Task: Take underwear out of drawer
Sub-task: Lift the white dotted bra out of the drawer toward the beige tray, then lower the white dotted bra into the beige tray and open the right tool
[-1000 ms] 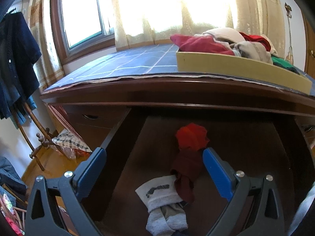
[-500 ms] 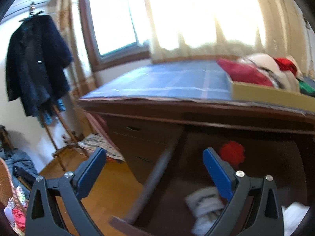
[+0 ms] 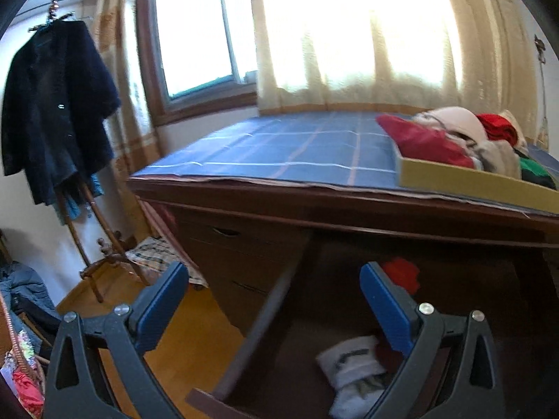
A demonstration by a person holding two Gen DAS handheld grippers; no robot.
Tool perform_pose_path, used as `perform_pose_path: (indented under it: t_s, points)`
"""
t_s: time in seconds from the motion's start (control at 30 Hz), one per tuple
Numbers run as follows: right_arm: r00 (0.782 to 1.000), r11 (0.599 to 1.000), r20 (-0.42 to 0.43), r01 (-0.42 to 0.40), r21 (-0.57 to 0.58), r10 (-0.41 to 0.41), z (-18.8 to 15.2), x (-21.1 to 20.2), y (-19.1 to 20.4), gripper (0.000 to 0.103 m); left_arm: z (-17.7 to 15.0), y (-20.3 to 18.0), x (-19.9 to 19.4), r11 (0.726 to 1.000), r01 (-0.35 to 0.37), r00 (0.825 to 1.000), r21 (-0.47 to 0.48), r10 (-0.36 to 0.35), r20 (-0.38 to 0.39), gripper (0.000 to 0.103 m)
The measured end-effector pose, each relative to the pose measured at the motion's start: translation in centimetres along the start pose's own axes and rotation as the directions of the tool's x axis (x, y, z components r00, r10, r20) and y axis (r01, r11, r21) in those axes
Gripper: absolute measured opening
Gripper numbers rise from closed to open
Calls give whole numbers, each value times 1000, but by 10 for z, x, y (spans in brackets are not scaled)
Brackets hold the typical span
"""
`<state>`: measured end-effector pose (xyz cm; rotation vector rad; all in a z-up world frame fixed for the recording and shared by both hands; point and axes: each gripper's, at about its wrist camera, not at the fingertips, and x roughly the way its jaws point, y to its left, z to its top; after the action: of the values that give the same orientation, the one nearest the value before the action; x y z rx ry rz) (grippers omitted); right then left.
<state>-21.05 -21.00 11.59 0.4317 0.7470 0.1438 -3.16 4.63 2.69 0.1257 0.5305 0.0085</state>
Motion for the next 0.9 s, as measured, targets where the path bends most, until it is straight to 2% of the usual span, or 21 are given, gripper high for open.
perform_pose_path:
  t_s: [0.13, 0.33, 0.43, 0.57, 0.7, 0.83, 0.9]
  points:
    - [993, 998, 105, 64, -16, -62, 26, -26, -10, 37, -1, -17, 3, 999, 35, 999, 26, -35, -3, 100]
    - [978, 996, 193, 84, 12, -85, 78, -27, -30, 37, -8, -36, 14, 995, 71, 997, 68, -69, -31, 100]
    - [970, 995, 222, 98, 11, -98, 113, -11, -38, 37, -12, -43, 21, 995, 39, 999, 90, -36, -40, 100]
    - [965, 993, 234, 114, 31, -118, 158, 18, -50, 37, -11, -39, 25, 997, 42, 998, 65, -39, -54, 100]
    - [956, 984, 236, 175, 10, -173, 199, 56, -52, 37, -16, -39, 30, 997, 40, 997, 73, -34, -76, 100]
    - [953, 968, 174, 249, 22, -249, 243, 107, -60, 37, -19, -42, 31, 994, 25, 997, 108, -18, -69, 100]
    - [955, 965, 139, 260, 22, -261, 262, 131, -63, 37, -20, -45, 30, 992, 16, 998, 122, -9, -61, 100]
